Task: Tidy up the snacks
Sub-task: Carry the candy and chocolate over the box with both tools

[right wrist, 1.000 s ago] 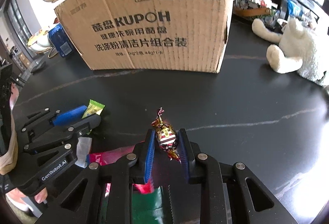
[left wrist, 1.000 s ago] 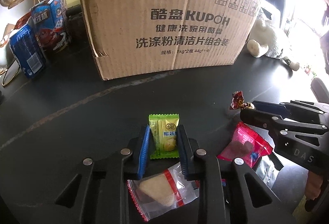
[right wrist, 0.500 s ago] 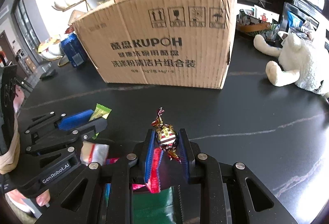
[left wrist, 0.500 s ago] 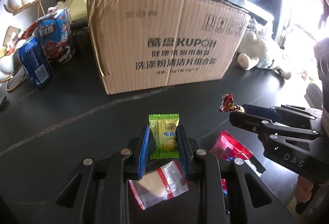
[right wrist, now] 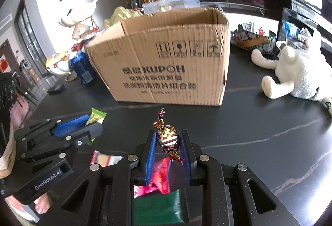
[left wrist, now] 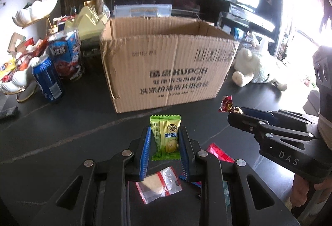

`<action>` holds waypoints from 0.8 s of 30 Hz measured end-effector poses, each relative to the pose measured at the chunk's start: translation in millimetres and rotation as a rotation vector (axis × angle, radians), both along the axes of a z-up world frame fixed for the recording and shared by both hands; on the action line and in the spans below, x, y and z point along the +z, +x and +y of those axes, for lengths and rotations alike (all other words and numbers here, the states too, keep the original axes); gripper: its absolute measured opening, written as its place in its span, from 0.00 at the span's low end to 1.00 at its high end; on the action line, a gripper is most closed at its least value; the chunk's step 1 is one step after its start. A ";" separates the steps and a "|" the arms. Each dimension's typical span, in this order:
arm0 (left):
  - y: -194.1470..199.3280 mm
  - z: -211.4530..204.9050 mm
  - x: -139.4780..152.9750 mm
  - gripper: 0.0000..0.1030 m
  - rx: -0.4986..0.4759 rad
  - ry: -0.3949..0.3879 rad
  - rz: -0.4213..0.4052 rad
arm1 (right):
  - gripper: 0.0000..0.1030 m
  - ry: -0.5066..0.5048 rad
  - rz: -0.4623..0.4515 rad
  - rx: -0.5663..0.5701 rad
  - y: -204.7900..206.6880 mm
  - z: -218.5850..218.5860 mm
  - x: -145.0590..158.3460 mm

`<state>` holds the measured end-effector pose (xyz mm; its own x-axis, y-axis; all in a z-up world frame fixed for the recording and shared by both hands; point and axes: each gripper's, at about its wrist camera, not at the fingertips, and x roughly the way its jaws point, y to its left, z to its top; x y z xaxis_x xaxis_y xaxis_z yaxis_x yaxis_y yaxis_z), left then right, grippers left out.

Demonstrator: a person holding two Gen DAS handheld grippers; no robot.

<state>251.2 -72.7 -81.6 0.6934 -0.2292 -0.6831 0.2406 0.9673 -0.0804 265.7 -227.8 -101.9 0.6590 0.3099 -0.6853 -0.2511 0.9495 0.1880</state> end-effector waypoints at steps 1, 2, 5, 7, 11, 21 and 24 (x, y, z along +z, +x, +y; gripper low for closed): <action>-1.0 1.4 4.3 0.26 0.003 -0.001 -0.007 | 0.23 -0.002 -0.010 0.000 -1.2 1.0 3.9; -1.6 2.3 7.5 0.26 0.004 -0.001 -0.013 | 0.23 -0.001 -0.017 0.000 -2.0 1.7 6.8; -3.6 5.7 19.7 0.26 0.010 -0.003 -0.034 | 0.23 -0.001 -0.042 0.002 -4.8 4.6 17.1; -5.5 6.9 27.9 0.26 0.013 -0.002 -0.052 | 0.23 0.005 -0.058 0.003 -6.4 6.4 25.6; -11.0 9.8 45.4 0.26 0.015 -0.002 -0.091 | 0.23 0.010 -0.092 0.001 -10.5 8.9 42.9; -11.8 18.8 88.3 0.26 0.011 -0.007 -0.151 | 0.23 0.026 -0.165 -0.017 -12.3 13.7 87.8; -8.6 19.5 100.7 0.26 0.007 0.001 -0.165 | 0.23 0.026 -0.166 -0.023 -6.0 15.1 96.9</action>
